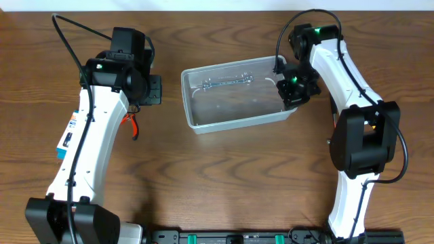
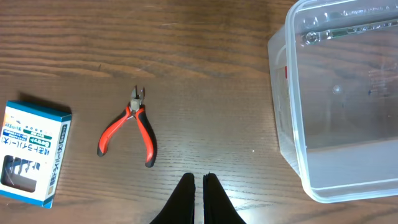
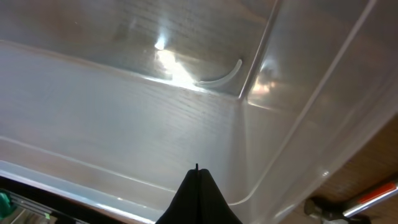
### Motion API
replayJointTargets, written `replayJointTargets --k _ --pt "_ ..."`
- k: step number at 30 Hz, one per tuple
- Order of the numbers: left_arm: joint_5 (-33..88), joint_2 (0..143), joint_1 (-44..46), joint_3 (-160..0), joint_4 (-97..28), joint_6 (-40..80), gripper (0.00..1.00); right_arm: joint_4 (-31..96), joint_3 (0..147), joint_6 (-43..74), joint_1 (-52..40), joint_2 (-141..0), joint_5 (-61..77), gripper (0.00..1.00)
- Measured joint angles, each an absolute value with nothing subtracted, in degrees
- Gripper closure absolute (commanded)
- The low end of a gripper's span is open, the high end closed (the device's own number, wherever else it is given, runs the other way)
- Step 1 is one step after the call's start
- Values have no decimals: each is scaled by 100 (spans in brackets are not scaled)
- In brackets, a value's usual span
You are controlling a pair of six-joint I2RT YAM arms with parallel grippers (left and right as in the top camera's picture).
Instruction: Pack container
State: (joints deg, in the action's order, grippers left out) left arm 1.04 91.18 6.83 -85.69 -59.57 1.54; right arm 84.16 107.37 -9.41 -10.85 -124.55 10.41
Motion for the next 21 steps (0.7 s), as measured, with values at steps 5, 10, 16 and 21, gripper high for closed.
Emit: replayJointTargets --k 5,10,16,21 --pt "104 9118 683 -8569 -5955 154 94 8582 10737 -921 -1120 -12455 1037 99" --pt "104 9118 683 -8569 -5957 154 94 8847 10735 -882 -1275 -12455 1031 99" --pt "104 9118 683 -8569 -5957 154 94 9063 10733 -847 -1492 -12455 1028 99" --pt "104 9118 683 -8569 -5957 154 94 9105 10733 -834 -1601 -12455 1028 99"
